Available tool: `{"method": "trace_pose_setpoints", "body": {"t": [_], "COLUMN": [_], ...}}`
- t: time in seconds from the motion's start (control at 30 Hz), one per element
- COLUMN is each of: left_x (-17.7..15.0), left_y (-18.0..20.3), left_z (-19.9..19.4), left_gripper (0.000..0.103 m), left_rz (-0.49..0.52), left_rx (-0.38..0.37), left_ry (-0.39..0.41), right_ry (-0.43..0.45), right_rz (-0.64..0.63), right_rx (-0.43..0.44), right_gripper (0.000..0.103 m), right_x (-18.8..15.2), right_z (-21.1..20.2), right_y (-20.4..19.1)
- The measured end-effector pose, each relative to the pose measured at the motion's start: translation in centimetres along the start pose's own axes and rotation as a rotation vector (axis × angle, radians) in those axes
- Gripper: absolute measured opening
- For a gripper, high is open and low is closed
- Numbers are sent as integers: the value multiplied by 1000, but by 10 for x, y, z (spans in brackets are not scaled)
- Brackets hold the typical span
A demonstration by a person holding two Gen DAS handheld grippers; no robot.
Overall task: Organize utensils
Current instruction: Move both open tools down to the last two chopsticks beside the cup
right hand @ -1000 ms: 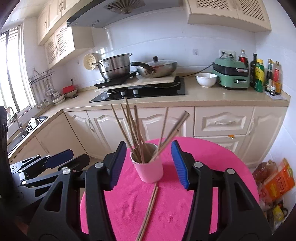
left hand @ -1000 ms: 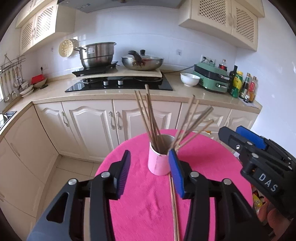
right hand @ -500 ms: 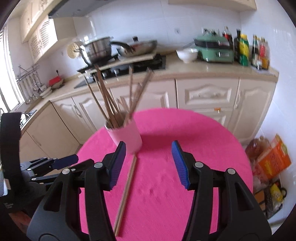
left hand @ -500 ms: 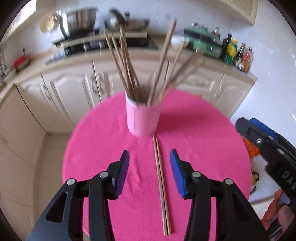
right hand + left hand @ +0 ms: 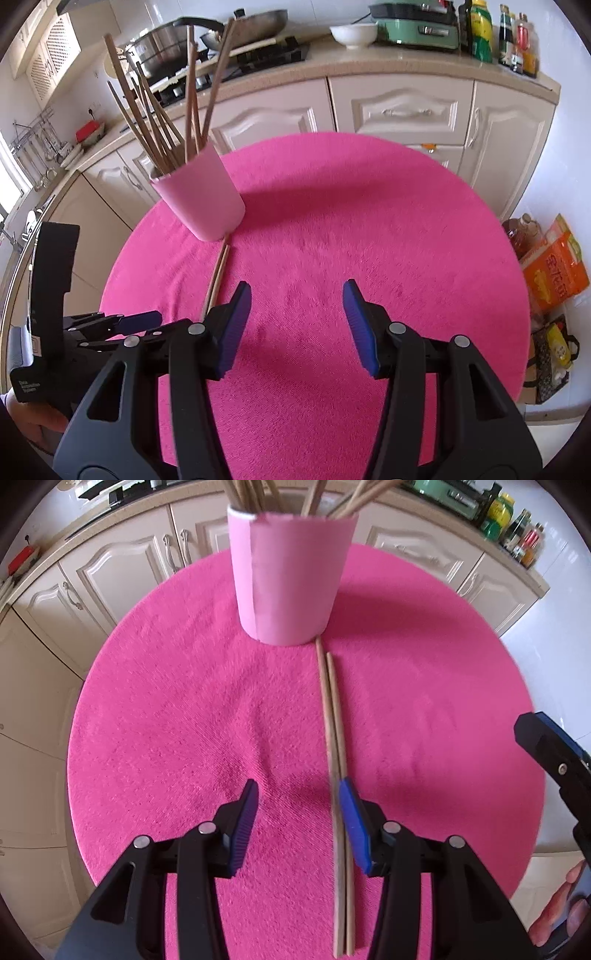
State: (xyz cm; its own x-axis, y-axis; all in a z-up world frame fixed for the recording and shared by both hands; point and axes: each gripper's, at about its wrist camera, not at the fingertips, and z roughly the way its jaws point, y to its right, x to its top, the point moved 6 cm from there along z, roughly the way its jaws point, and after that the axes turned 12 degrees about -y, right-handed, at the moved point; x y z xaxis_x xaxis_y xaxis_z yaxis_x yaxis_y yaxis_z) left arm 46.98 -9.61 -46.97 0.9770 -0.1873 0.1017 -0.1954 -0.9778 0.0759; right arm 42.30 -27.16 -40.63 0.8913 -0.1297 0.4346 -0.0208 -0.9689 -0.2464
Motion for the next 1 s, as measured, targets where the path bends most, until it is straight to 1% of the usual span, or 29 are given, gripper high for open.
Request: {"method": "trace_pose_setpoints", "body": {"t": [0.13, 0.4, 0.67, 0.8, 1.0], "left_x": [6, 13, 14, 16, 28], "left_y": [0, 1, 4, 6, 10], "left_z": [7, 8, 7, 7, 8], "left_gripper": [45, 45, 46, 46, 46], "left_rz": [6, 9, 19, 12, 16], "left_rx": [33, 17, 55, 57, 103], "left_ry": [-15, -17, -39, -51, -52], "right_ry": [-26, -56, -74, -84, -114], "right_rz": [-2, -16, -18, -16, -12], "right_rx": [15, 32, 46, 51, 55], "right_gripper": [52, 52, 52, 52, 52], "right_x": [3, 7, 10, 11, 9], "right_z": [10, 22, 26, 29, 34], "right_y": [-1, -4, -4, -3, -3]}}
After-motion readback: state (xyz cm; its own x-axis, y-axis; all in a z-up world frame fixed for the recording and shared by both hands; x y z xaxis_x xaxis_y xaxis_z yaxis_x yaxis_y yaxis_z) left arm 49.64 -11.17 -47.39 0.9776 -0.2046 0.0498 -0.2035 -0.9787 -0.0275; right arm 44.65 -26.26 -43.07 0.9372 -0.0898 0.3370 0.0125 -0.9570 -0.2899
